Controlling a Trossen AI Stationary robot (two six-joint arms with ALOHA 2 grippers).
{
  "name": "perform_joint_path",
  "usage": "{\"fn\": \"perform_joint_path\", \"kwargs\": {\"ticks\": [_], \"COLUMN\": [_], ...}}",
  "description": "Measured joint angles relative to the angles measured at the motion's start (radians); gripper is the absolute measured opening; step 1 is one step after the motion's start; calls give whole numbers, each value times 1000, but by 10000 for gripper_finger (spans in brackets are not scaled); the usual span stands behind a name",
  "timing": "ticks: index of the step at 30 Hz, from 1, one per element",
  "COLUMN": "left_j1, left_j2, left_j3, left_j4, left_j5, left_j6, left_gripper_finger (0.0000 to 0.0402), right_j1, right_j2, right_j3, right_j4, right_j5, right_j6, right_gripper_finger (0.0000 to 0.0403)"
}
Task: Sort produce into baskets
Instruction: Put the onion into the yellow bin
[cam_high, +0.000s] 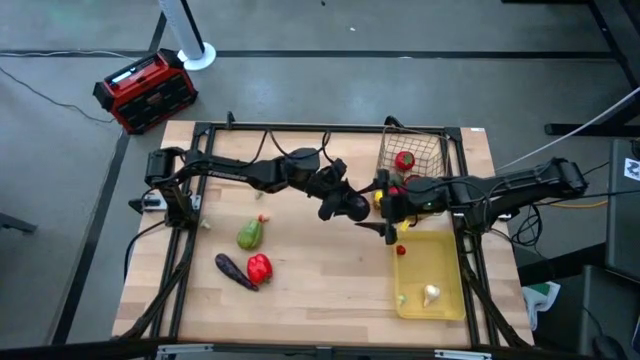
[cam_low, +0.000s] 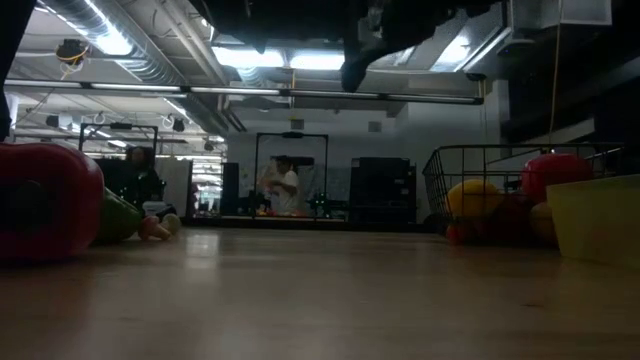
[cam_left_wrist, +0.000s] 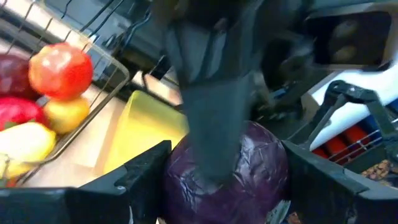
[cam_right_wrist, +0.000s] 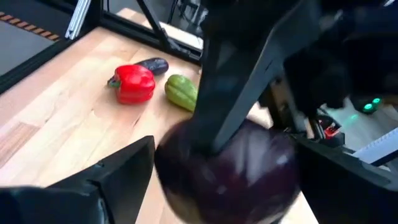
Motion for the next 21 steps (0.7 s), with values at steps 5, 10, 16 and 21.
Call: {"fn": "perform_joint_path", "kwargs": {"ticks": [5,10,16,21], "left_j1": [-11,-14,-12,-12], "left_j2": [0,0,0,0], "left_j3": [0,0,0,0], "left_j4": [28,27,24,20], "left_j5": [-1,-8,-8,-9], "left_j6": [43,52,54,48], "left_gripper_finger": [275,289,294,295], "right_j1": [0,0,0,0], "right_j2": [10,14,14,15], "right_j3": [0,0,0,0], "right_j4": [-14,-14,-12,-12], "right_j5": [2,2,3,3], "right_j6": [0,0,-1,0], "right_gripper_finger": [351,309,276,292]}}
